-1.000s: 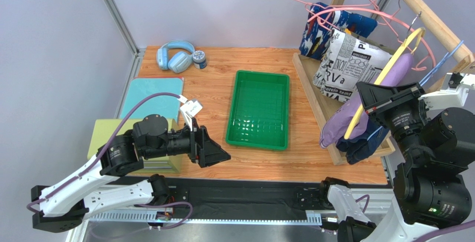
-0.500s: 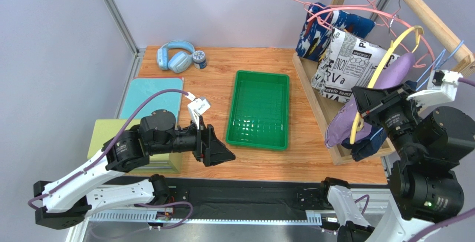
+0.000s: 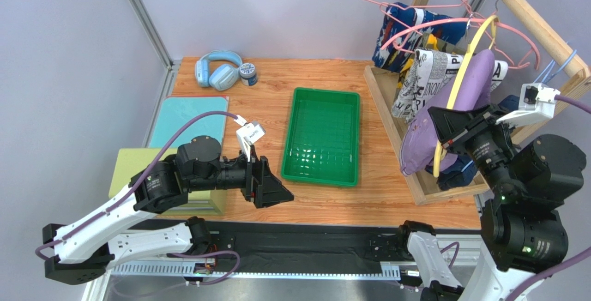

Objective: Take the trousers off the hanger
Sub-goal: Grab a hanger with trousers on it with the right arm

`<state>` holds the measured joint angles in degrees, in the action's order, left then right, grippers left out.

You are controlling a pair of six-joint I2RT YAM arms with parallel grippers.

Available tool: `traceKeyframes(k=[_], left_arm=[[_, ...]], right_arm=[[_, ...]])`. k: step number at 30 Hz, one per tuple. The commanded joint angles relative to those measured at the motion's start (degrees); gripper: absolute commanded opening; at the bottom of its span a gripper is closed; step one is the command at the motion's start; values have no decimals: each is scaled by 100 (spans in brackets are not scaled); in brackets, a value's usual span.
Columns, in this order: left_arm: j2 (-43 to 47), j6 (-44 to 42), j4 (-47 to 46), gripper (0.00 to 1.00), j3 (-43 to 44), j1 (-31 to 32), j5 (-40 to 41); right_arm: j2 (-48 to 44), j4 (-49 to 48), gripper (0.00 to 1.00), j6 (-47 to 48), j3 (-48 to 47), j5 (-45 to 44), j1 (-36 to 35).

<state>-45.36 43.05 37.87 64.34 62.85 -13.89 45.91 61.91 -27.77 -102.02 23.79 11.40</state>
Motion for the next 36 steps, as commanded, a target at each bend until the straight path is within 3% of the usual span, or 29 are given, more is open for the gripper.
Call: traceKeyframes(k=[1, 5, 11, 16, 20, 24, 27, 36], left_arm=[[-8, -156, -183, 84, 88, -18, -123], [-25, -174, -183, 84, 105, -27, -149], [-51, -113, -297, 84, 167, -27, -228], [-78, -112, -490, 83, 220, -27, -360], [-87, -33, -736, 83, 237, -27, -535], [1, 177, -1149, 83, 167, -36, -667], [28, 362, -1527, 83, 114, -45, -685], [-139, 915, -2257, 83, -61, -62, -641]], right_arm=[[-311, -1507, 0, 518, -283, 302, -111], [-354, -1235, 0, 361, -599, 179, -111], [-618, -58, 0, -132, -680, 301, -94], [-1163, 14, 0, -1000, 6, 1397, -85], [-1014, 618, 0, -1152, -55, 2172, -76], [-979, 604, 0, -1327, 190, 2629, -173], [-883, 392, 0, -1425, 525, 2894, -453], [-338, 58, 0, -1433, 938, 2561, -1816]])
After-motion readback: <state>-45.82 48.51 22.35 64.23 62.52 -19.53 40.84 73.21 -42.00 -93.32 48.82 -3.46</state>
